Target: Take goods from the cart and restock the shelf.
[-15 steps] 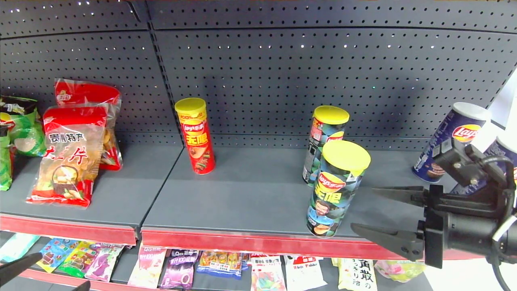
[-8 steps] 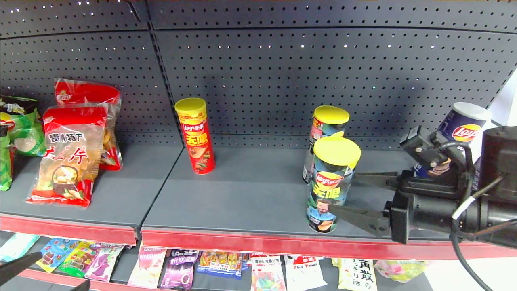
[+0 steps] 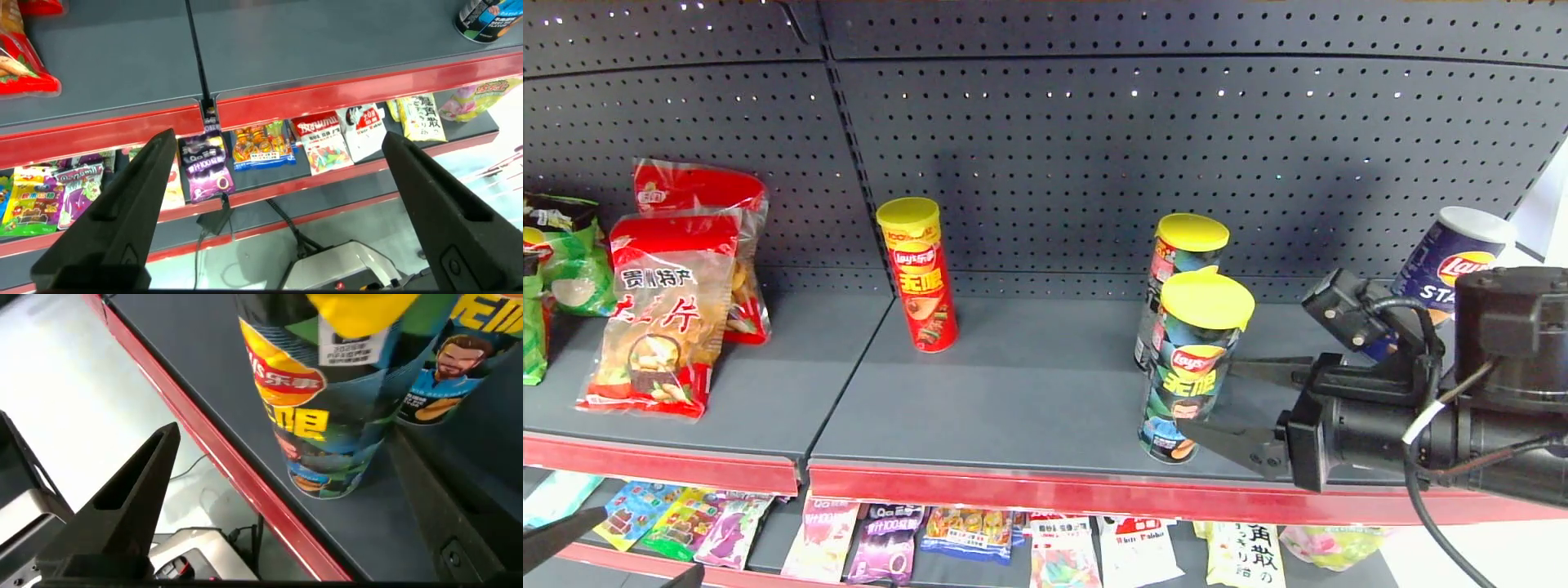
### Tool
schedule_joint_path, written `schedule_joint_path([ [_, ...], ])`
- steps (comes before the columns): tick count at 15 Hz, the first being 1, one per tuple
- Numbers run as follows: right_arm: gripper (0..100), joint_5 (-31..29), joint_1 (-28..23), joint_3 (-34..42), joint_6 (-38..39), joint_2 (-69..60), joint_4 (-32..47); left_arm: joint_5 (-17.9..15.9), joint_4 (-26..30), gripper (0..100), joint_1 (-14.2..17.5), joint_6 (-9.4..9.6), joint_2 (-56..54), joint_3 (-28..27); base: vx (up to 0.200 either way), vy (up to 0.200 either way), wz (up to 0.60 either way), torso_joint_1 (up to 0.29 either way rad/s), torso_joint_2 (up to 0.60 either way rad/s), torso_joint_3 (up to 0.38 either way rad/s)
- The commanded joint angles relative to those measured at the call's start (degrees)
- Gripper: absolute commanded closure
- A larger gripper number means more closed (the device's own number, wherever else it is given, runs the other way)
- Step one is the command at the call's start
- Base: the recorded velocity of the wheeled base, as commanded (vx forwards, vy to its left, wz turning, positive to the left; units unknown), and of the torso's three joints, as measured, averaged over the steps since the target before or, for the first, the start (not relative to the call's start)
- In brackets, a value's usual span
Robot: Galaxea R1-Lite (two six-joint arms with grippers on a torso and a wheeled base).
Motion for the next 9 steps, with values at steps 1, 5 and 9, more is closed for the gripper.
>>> schedule_joint_path([
  [1, 0, -0.1, -0.3, 0.3, 0.1, 0.0, 0.1, 0.0, 0.0, 0, 0.0, 0.03, 0.0, -0.1, 0.0, 0.0, 0.0, 0.0, 0.0, 0.0],
  [5, 0, -2.2, -1.6, 1.9, 0.0, -0.2, 0.0, 0.0, 0.0, 0, 0.0, -0.06, 0.0, -0.1, 0.0, 0.0, 0.0, 0.0, 0.0, 0.0],
  [9, 0, -3.4, -4.3, 3.2, -0.7, -0.6, 0.0, 0.0, 0.0, 0, 0.0, -0.06, 0.0, -0.1, 0.0, 0.0, 0.0, 0.0, 0.0, 0.0],
])
